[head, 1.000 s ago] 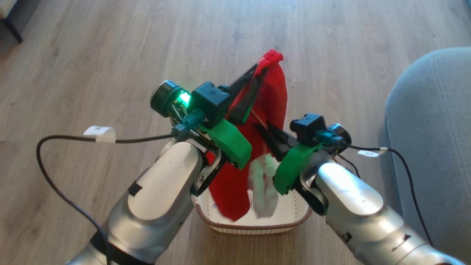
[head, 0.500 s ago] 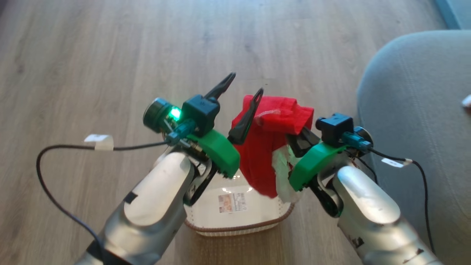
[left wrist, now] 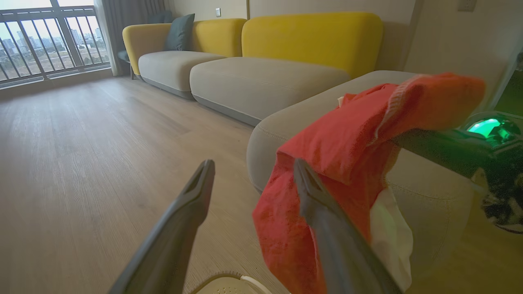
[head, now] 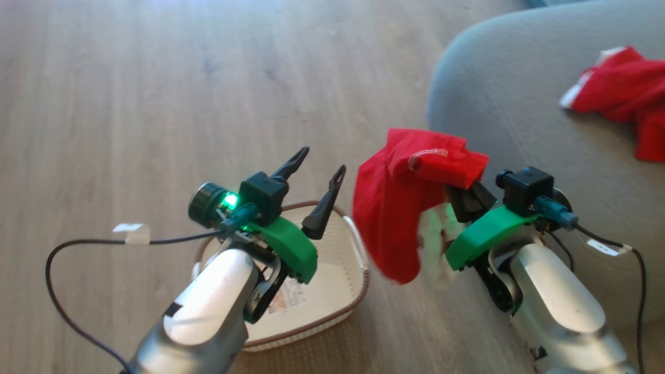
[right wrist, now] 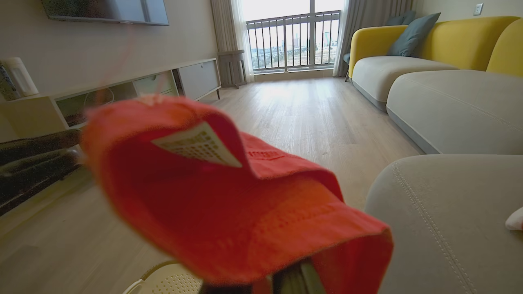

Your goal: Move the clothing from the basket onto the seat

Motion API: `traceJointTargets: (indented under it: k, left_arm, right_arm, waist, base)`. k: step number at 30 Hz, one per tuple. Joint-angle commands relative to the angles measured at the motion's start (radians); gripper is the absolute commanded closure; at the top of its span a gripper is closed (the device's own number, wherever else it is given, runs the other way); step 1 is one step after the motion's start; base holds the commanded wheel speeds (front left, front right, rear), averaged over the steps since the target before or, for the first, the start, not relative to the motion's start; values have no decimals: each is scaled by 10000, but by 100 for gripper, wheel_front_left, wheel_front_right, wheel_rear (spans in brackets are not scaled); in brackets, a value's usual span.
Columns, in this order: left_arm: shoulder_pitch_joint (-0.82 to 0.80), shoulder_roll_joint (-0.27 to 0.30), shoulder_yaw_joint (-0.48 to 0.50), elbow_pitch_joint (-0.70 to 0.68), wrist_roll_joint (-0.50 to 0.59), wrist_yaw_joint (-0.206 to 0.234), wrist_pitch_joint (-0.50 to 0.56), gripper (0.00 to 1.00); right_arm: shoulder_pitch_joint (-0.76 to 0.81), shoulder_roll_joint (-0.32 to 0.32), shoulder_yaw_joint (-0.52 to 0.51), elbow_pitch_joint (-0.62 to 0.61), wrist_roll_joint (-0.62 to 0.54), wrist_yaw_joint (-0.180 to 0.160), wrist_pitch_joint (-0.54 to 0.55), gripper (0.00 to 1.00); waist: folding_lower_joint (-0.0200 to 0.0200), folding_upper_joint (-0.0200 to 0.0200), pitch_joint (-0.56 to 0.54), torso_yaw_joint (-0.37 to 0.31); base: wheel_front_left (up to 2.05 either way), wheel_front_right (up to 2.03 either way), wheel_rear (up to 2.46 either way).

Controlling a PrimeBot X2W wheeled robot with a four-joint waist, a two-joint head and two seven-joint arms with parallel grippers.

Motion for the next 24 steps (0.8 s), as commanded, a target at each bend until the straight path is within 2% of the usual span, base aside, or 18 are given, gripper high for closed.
traceJointTargets:
  k: [1,12,17,24]
  left_arm:
    - [-277,247,445,-219,-81,-19,-118,0]
    - [126,253,780,-249,-252,-33,-212,0]
    - [196,256,989,-410,-218,-18,-221,0]
    - [30,85,883,-383,16,-335,-224,0]
  right_arm:
    - [-114,4,-9,-476,-52,-2,-69,100]
    - [715,-187,-801,-1493,-173,-2,-69,100]
    - [900,-213,-858,-1899,-224,-2,-69,100]
    - [1281,-403,-1306,-2379,-435,-2,-69,100]
  waist:
    - [0,0,27,-520]
    - [0,0,32,-2286]
    - [0,0,112,-3098]
    - [0,0,492,-3378]
  base:
    - [0,0,0]
    - [0,0,0]
    - [0,0,0]
    - [0,0,0]
